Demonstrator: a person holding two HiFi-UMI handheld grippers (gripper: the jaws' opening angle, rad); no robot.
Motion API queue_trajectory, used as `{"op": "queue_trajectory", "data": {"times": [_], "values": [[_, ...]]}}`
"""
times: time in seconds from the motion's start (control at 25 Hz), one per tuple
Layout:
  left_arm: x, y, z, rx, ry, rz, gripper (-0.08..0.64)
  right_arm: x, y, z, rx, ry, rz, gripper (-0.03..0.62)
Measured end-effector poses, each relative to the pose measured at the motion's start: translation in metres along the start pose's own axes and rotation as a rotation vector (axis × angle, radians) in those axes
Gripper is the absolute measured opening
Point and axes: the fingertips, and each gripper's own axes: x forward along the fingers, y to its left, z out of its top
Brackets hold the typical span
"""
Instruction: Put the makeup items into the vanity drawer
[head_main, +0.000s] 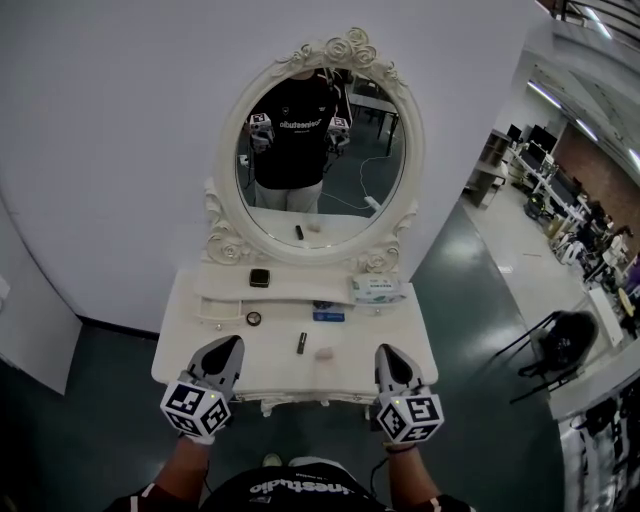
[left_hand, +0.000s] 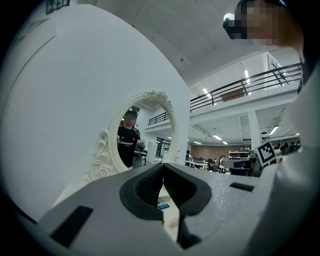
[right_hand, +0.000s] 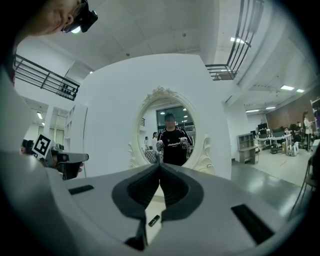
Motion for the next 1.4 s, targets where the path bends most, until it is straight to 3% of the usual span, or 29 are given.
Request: {"op": "queue_trajectory", "data": {"times": [0.52, 0.92, 1.4], "values": [[0.041, 0.005, 0.012, 0.027, -0.003, 0.010, 0.006, 0.046, -0.014, 0.004, 0.002, -0.002, 0.068, 0.031], [0.061, 0.004, 0.009, 0.027, -0.004, 0.030, 0.006, 0.081, -0.024, -0.030, 0.001, 0.100, 0.136, 0.290], [0.088, -0.014, 0.004, 0.045, 0.006, 0.028, 0.006, 0.110, -0.043, -0.100, -0.009, 0.232, 0.176, 0.299]]}}
